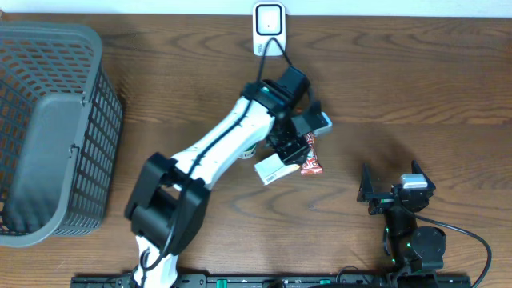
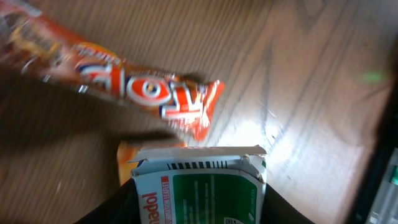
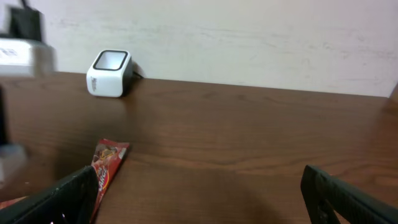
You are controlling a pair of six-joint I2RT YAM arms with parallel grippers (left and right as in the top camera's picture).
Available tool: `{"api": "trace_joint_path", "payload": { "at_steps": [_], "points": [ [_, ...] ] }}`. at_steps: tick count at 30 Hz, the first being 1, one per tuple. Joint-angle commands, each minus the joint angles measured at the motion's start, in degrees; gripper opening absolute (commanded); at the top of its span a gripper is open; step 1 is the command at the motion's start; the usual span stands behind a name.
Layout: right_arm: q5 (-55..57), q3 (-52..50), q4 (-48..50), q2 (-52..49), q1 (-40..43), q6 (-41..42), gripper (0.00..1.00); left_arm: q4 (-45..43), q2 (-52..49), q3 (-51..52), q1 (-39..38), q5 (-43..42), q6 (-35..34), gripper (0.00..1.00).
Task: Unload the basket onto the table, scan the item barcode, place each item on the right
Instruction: 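Carry the Panadol box with the left gripper and set it below the snacks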
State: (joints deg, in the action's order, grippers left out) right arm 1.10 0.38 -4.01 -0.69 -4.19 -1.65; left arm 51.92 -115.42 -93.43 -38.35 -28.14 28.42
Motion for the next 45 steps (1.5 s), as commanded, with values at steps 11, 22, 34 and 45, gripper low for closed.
{"api": "trace_joint_path", "payload": {
  "at_steps": [11, 22, 34, 45],
  "points": [
    [0.3, -0.1, -0.2, 0.3, 0.5, 1.0, 0.99, -4.6, -6.3, 0.2, -2.4, 5.7, 6.7, 0.59],
    [0.3, -0.1, -0.2, 0.3, 0.5, 1.0, 0.99, 1.6, -2.3, -1.9, -2.4, 11.2, 6.7, 0.88],
    [0.3, -0.1, -0.2, 0.3, 0.5, 1.0, 0.99, 6.8, 27.4, -2.3, -2.4, 8.0, -11.4, 0.90],
    [0.3, -0.1, -0.2, 0.3, 0.5, 1.0, 0.99, -6.3, 41.1, -2.3, 6.1, 41.3, -26.6, 1.00]
  ]
}}
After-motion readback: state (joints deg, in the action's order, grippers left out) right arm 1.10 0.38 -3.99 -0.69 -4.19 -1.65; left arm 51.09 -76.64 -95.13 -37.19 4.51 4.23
